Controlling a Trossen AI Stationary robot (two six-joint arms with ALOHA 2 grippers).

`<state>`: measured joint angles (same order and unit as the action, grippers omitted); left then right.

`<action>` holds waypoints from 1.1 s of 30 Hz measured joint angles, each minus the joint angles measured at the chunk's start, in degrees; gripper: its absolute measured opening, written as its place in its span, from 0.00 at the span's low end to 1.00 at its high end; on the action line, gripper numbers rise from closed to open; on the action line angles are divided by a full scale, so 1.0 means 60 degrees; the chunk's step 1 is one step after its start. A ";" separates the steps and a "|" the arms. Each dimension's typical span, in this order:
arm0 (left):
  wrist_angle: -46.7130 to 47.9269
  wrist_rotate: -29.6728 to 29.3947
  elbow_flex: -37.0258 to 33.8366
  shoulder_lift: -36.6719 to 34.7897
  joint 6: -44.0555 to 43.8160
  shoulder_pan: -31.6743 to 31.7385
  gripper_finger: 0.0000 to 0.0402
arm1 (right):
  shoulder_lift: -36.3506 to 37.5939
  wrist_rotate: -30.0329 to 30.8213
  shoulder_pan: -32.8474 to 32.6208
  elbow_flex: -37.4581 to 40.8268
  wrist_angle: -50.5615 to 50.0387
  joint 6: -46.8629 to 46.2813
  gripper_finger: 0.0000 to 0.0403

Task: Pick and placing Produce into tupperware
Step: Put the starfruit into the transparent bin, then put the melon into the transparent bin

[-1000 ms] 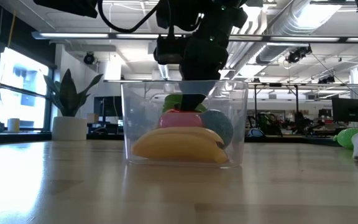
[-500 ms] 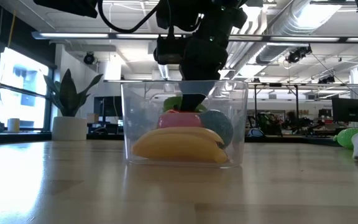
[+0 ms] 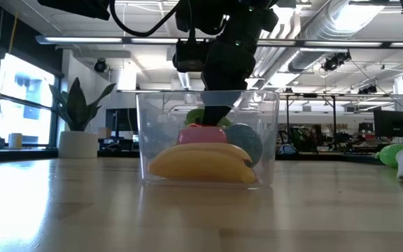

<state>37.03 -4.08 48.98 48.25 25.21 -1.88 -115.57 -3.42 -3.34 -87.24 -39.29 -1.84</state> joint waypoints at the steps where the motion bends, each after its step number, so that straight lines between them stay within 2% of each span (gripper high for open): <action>1: 0.0001 0.0001 0.0002 0.0000 0.0000 0.0001 0.28 | 0.0000 0.0000 -0.0012 0.0000 0.0002 -0.0019 0.70; 16: 0.0001 0.0001 -0.0001 -0.0004 0.0004 0.0001 0.28 | 0.0238 0.0069 -0.0010 -0.0004 0.0152 -0.0194 0.71; 28: 0.0000 0.0001 0.0002 -0.0004 0.0004 -0.0002 0.28 | 0.1084 0.0126 -0.0010 -0.0004 -0.0278 -0.0698 0.71; 33: -0.0005 0.0000 0.0001 -0.0004 0.0003 0.0001 0.28 | 0.1704 0.0646 0.0006 -0.0004 -0.0708 -0.1190 0.71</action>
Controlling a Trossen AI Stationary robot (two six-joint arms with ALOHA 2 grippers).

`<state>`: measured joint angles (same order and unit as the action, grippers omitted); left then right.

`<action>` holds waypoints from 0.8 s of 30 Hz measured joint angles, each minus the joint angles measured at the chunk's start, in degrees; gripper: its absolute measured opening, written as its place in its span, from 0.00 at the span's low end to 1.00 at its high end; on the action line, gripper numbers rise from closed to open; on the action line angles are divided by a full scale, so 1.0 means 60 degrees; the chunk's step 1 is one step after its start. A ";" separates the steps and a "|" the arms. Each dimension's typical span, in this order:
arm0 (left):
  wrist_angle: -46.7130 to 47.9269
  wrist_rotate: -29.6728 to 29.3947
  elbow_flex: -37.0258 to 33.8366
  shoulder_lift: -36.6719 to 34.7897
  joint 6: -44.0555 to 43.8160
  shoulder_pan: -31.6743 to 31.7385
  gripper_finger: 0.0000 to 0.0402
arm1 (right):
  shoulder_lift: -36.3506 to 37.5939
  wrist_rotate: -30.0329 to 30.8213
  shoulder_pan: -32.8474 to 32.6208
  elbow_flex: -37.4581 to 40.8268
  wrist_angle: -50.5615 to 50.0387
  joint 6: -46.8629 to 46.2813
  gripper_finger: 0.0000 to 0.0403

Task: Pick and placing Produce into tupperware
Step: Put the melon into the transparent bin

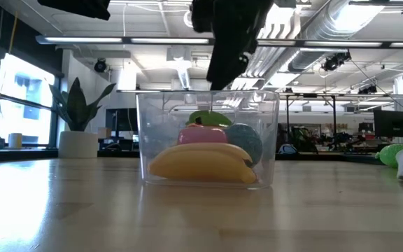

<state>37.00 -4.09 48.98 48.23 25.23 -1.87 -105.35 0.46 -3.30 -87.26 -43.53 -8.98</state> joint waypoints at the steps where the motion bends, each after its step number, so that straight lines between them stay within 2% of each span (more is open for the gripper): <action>1: 0.0002 0.0001 -0.0002 0.0000 0.0000 0.0000 0.28 | 0.0148 0.0139 0.0023 0.0000 -0.0139 -0.0101 0.71; 8: 0.0003 0.0002 0.0000 0.0000 -0.0001 -0.0004 0.28 | 0.1163 0.1245 0.0363 0.0000 -0.1845 -0.1120 0.71; 14: 0.0004 0.0002 -0.0001 0.0000 -0.0001 -0.0001 0.28 | 0.1644 0.2153 0.0532 0.0000 -0.3636 -0.1241 0.71; 20: 0.0003 0.0000 0.0002 0.0000 -0.0001 -0.0001 0.28 | 0.1837 0.2406 0.0735 0.0000 -0.4894 -0.0916 0.71; 24: 0.0003 0.0002 0.0002 0.0000 0.0000 0.0000 0.28 | 0.1833 0.2512 0.0946 0.0000 -0.5134 -0.0847 0.71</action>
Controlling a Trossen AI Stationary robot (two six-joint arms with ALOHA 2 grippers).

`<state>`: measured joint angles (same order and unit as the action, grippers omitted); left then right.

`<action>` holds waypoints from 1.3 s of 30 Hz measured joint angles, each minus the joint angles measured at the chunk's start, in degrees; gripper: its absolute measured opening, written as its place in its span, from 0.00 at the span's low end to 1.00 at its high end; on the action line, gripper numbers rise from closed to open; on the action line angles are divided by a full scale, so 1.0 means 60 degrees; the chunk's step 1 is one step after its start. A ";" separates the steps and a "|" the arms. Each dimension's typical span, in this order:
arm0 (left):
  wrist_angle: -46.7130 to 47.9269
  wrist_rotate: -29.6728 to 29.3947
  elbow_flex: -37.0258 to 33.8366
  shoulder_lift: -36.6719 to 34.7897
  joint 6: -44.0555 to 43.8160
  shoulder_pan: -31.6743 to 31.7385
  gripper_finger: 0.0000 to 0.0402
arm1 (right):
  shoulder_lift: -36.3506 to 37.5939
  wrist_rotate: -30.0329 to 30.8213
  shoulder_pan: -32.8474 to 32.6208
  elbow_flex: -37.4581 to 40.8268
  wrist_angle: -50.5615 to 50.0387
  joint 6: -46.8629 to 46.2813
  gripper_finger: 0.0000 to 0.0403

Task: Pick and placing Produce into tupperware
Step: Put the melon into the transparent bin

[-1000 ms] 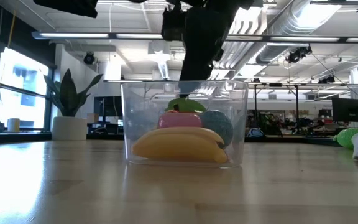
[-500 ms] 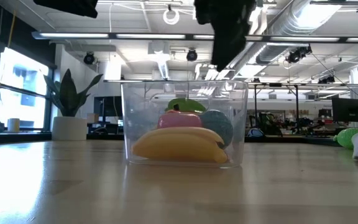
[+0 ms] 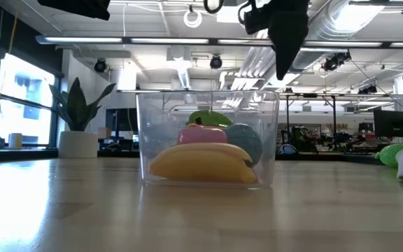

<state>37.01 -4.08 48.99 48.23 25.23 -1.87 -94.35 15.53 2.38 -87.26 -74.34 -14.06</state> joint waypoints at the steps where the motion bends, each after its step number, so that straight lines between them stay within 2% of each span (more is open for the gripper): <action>1: 0.0002 0.0000 0.0000 0.0000 -0.0003 -0.0002 0.28 | 0.0000 0.0073 0.0065 0.0000 0.0015 0.0019 0.71; 13: 0.0000 0.0000 0.0000 0.0000 -0.0002 -0.0001 0.28 | 0.0177 0.0499 0.0762 0.0000 -0.0124 0.0248 0.71; 29: 0.0000 0.0000 0.0000 0.0004 -0.0003 -0.0003 0.28 | 0.0231 0.0962 0.1125 0.0000 -0.0454 -0.4431 0.71; 39: 0.0000 -0.0002 -0.0002 0.0004 -0.0001 -0.0002 0.28 | 0.0282 0.0936 0.1125 0.0000 -0.1853 -0.5472 0.71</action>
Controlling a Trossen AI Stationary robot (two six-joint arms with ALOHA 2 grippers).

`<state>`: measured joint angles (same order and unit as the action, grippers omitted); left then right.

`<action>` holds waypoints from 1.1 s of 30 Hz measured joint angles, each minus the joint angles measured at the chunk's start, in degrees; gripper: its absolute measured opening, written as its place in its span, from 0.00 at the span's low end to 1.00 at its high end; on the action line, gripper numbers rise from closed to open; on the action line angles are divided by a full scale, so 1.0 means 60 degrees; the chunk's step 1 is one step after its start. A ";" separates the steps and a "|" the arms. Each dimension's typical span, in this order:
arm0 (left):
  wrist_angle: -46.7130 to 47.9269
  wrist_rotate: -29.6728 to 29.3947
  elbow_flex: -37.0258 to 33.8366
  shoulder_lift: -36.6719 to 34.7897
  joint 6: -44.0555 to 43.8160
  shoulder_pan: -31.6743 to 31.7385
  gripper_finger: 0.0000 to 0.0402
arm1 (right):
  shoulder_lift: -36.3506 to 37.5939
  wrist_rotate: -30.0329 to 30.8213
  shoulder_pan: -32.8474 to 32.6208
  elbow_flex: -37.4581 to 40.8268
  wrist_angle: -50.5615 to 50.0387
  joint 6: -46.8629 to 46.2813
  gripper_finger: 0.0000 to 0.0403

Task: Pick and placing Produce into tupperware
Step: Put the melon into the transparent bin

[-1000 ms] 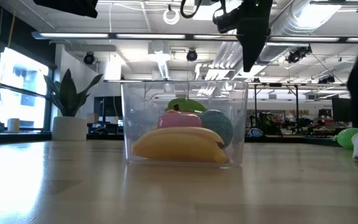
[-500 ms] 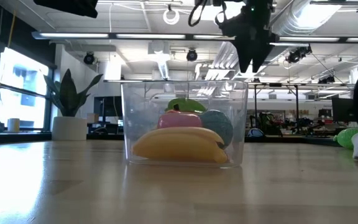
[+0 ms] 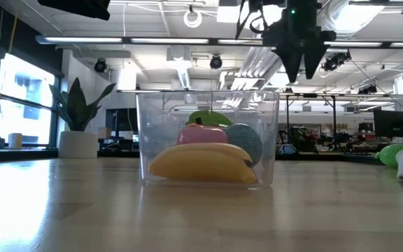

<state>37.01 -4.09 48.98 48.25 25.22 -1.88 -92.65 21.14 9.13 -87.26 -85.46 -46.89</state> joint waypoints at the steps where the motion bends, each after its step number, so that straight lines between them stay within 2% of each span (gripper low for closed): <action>1: 0.0000 0.0002 0.0002 0.0000 0.0000 0.0000 0.28 | 0.0026 -0.0007 0.0000 0.0000 -0.0120 -0.0130 0.71; 11: 0.0002 0.0002 0.0000 -0.0004 0.0000 0.0000 0.28 | 0.1002 0.0661 -0.0011 0.0292 -0.0661 -0.0143 0.71; 15: 0.0000 0.0002 0.0002 -0.0004 -0.0001 -0.0001 0.28 | 0.2149 0.0445 0.0108 0.1734 0.0097 -0.0521 0.71; 22: 0.0000 0.0002 -0.0001 -0.0004 0.0002 -0.0001 0.28 | 0.4602 -0.0977 0.0402 0.4694 0.1678 -0.1883 0.71; 27: 0.0000 0.0002 -0.0002 0.0000 -0.0001 0.0002 0.28 | 0.5739 -0.1366 0.0423 0.5925 0.1903 -0.3037 0.71; 33: 0.0000 0.0002 0.0002 -0.0001 0.0000 -0.0001 0.28 | 0.6166 -0.1560 0.0423 0.6746 0.1961 -0.3962 0.71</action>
<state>37.01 -4.08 48.99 48.24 25.22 -1.88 -55.66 11.78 11.66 -46.79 -73.69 -70.67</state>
